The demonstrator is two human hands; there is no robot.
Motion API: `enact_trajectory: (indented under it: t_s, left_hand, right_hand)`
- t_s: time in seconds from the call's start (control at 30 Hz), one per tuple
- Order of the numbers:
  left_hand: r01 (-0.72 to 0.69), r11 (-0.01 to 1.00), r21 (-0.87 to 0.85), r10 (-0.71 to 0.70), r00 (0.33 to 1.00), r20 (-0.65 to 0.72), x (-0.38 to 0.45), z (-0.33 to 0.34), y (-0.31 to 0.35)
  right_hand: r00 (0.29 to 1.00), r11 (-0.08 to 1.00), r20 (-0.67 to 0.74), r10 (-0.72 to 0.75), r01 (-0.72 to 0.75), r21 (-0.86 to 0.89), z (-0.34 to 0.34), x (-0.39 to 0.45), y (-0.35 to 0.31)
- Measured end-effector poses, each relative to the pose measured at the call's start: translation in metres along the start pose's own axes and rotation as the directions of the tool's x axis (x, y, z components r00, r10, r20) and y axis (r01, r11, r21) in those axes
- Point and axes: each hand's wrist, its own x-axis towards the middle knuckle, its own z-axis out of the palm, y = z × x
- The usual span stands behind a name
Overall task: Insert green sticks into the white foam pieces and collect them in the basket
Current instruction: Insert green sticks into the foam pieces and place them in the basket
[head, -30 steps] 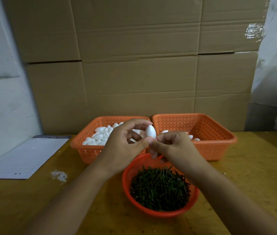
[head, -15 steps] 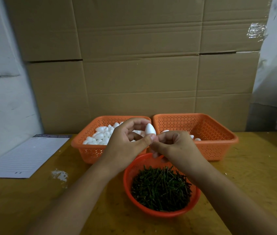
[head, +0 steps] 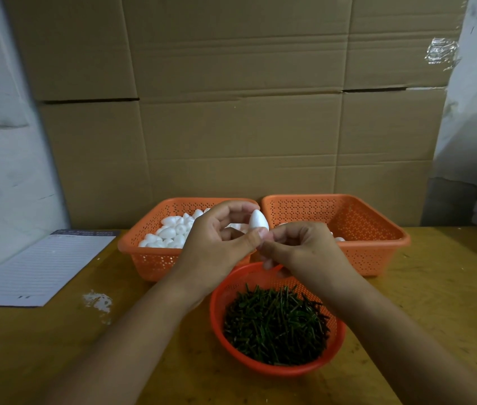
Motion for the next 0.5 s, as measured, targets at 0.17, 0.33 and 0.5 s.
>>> enact_trajectory:
  t_s: [0.17,0.33,0.5]
  left_hand:
    - [0.008,1.0,-0.006,-0.008,1.0,-0.004,-0.0003,0.0002,-0.0006]
    - [0.016,1.0,-0.012,-0.016,1.0,-0.009,0.0001,0.0011,-0.0014]
    - [0.025,1.0,-0.006,-0.025,1.0,0.001,-0.0016,0.0012,0.0005]
  right_hand:
    - [1.0,1.0,0.002,0.01,-0.01,-0.002,-0.0007,0.0002,-0.0004]
    - [1.0,1.0,0.008,0.01,-0.01,-0.016,-0.001,0.0006,0.0001]
    - [1.0,1.0,0.002,0.013,-0.013,-0.023,-0.0003,0.0002,-0.0007]
